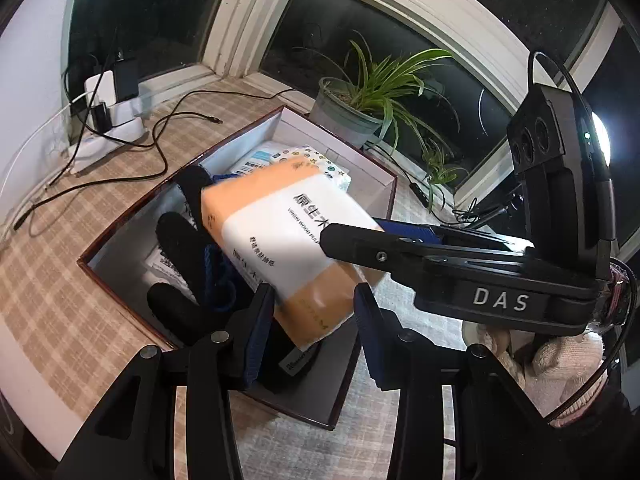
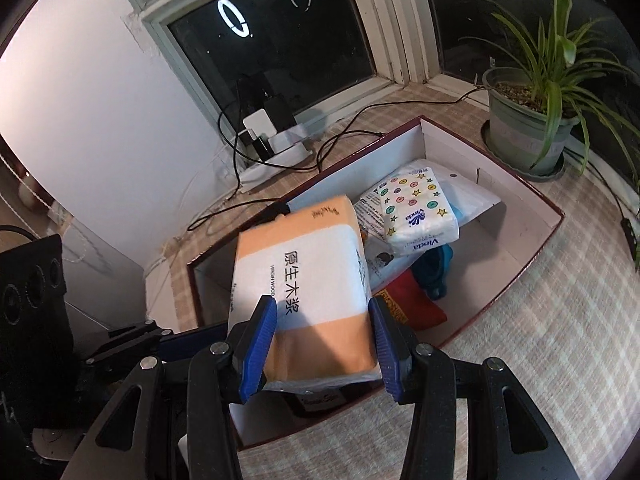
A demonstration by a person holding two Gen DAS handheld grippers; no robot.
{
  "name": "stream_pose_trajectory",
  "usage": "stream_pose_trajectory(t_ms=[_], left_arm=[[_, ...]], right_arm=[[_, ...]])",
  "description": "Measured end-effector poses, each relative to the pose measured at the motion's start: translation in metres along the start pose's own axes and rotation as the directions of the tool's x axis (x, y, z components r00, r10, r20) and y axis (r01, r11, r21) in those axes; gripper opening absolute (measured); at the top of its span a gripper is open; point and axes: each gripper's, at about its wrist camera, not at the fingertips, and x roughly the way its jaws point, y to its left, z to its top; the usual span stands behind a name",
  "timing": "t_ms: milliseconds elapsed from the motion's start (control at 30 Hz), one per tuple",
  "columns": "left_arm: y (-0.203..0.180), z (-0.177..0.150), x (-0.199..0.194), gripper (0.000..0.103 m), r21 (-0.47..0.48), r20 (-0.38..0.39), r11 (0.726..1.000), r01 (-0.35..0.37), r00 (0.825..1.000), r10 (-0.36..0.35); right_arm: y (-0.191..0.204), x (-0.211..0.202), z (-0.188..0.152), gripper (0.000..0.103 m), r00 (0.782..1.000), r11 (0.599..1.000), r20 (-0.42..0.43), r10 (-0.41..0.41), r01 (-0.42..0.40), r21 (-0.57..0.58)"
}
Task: Organize soft objects
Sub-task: 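Lift the tan tissue pack with both tools and carry it over the box, then open both tools to drop the tan tissue pack into the box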
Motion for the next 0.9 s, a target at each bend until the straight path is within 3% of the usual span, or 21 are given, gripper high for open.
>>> stream_pose_trajectory(t_ms=[500, 700, 900], left_arm=[[-0.002, -0.015, -0.019, 0.038, -0.008, -0.014, 0.999, 0.042, 0.999, -0.042], [0.004, -0.025, -0.033, 0.038, -0.006, 0.001, 1.0, 0.003, 1.0, -0.003], [0.005, -0.035, -0.047, 0.039, 0.028, 0.024, 0.998, -0.06, 0.998, 0.06]], right_arm=[[-0.005, -0.023, -0.002, 0.044, 0.999, 0.999, 0.039, -0.038, 0.038, -0.016], [-0.014, -0.043, -0.018, 0.045, 0.997, 0.999, 0.065, -0.047, 0.046, 0.007], [-0.023, -0.071, -0.043, 0.053, 0.99, 0.996, 0.107, -0.091, 0.088, 0.03]])
